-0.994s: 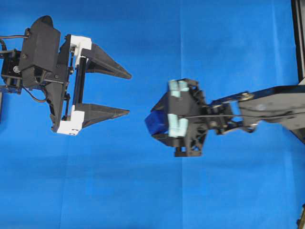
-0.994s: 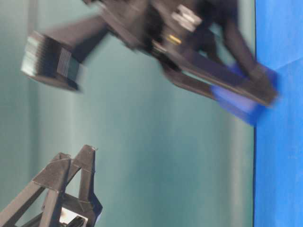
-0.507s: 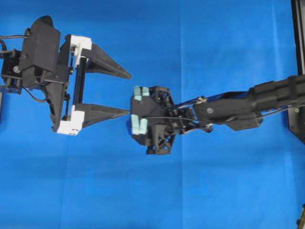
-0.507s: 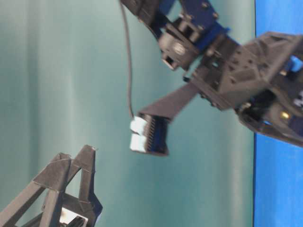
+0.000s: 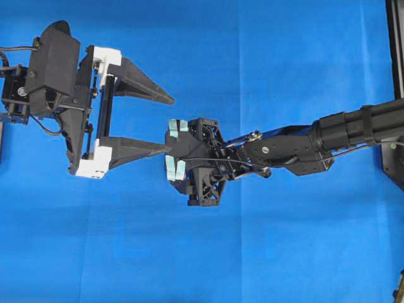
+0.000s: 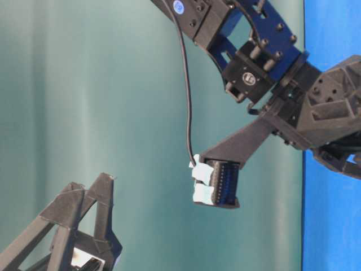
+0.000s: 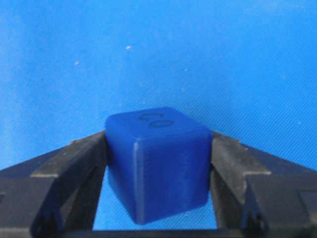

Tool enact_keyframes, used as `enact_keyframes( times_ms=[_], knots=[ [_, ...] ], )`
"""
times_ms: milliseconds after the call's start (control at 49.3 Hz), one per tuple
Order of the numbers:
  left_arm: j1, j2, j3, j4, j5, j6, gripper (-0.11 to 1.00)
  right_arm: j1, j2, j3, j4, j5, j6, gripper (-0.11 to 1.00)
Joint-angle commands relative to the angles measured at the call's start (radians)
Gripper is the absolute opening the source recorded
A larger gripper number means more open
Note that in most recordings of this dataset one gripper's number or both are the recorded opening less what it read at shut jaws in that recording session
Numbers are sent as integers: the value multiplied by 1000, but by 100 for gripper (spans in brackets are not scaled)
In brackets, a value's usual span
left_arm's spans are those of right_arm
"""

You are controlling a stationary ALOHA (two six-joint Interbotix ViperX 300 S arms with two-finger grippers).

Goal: Handover the blue block to the right arm after grasping it with the left arm, then place it in the designated position.
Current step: 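Open the right gripper to release the cube on the table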

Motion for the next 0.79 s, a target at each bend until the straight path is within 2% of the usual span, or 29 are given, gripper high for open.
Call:
enact_keyframes(
  times_ms=[0, 507, 609, 670, 710, 771],
  knots=[
    [3, -14, -15, 2, -6, 2, 93, -2, -17, -6, 2, -9, 0, 52],
    [5, -15, -15, 2, -9, 2, 93, 0, -17, -8, 3, -9, 3, 53],
    [5, -15, -15, 2, -9, 2, 93, -2, -17, -9, 14, -9, 3, 80],
    [5, -15, -15, 2, -9, 2, 93, 0, -17, -9, 18, -8, 3, 92],
    [3, -15, -15, 2, -9, 2, 93, -2, -17, -9, 18, -8, 3, 93],
    [5, -15, -15, 2, -9, 2, 93, -2, -17, -8, 17, -8, 3, 89]
  ],
)
